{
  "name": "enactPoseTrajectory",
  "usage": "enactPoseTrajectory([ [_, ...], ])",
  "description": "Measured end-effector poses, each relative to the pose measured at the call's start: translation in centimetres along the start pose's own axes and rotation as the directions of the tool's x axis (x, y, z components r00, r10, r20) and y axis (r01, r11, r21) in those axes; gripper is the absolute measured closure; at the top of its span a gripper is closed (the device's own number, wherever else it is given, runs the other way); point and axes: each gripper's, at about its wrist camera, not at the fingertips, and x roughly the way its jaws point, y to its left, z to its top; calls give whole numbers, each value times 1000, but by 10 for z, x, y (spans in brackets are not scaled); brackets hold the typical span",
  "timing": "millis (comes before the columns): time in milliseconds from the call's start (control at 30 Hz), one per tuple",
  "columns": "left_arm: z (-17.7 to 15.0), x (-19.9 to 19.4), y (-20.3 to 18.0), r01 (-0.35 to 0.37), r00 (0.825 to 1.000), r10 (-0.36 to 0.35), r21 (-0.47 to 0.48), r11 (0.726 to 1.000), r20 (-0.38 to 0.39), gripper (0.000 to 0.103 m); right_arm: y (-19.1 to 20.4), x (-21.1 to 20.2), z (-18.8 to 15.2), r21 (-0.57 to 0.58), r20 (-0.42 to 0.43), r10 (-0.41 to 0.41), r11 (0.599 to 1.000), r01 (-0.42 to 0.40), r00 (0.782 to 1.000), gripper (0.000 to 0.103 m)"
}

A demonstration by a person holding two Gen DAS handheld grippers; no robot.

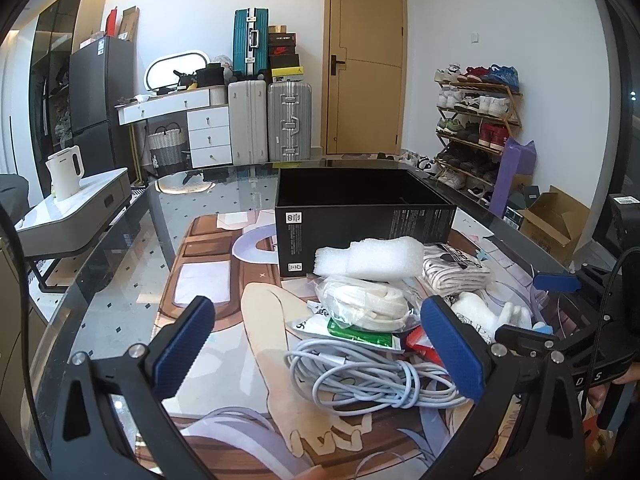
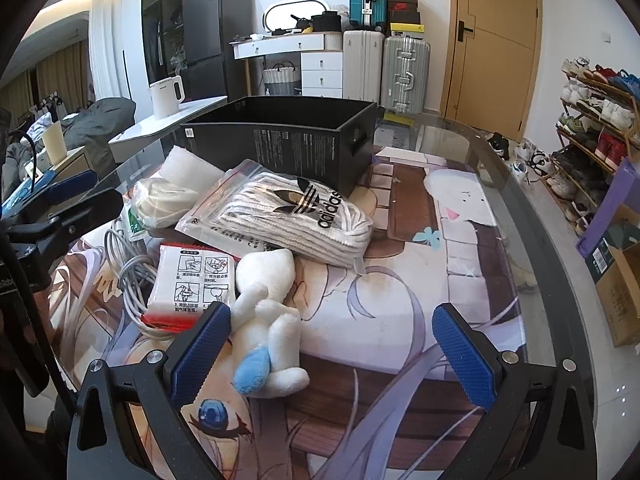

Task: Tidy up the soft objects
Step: 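Lower the right tool onto the white plush toy and close it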

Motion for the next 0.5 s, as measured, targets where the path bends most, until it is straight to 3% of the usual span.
enactPoseTrajectory([
  [133,3,3,0,2,1000,-2,8,1000,-14,0,5,8,1,-15,-21,13,1000,-13,1000,3],
  [333,6,4,0,10,1000,-10,7,1000,-23,0,12,14,3,-41,-55,42,998,-44,998,27],
  [500,8,9,1,24,999,-24,1,1000,-43,0,13,15,2,-49,-51,66,996,-69,997,35],
])
